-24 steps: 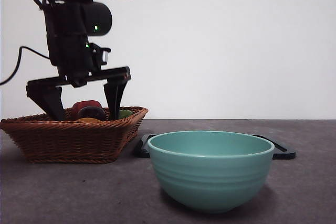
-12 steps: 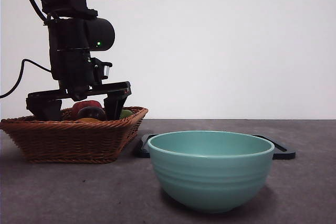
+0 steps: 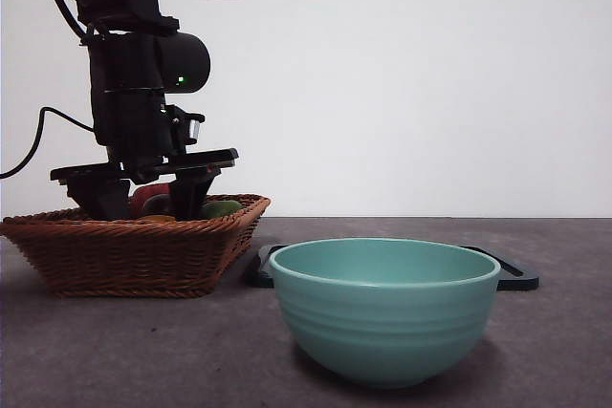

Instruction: Pick up the wifruite, put it on the bowl, pick up the plate, put it on desk

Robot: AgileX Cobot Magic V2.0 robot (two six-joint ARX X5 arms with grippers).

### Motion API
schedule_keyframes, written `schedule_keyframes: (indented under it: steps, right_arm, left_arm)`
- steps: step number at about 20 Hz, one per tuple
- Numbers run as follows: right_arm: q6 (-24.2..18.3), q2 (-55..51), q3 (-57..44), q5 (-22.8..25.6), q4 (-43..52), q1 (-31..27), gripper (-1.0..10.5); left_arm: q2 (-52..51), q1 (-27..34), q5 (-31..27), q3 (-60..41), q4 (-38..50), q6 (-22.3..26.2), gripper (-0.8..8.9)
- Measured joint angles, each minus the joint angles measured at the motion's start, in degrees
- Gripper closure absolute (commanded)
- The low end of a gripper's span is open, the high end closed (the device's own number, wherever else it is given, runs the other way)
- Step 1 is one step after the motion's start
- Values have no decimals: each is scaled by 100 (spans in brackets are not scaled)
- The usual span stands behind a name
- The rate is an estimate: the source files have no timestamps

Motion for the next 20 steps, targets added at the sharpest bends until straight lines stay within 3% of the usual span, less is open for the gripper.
schedule_keyframes:
  steps: [12, 20]
  right_arm:
    - [0, 2, 0, -2, -2, 0, 265]
    - [-2, 2, 0, -2, -52, 0, 265]
  left_arm:
    - [-131, 2, -2, 415, -881, 160, 601]
    - [-1587, -431, -2, 442, -1344, 284, 601]
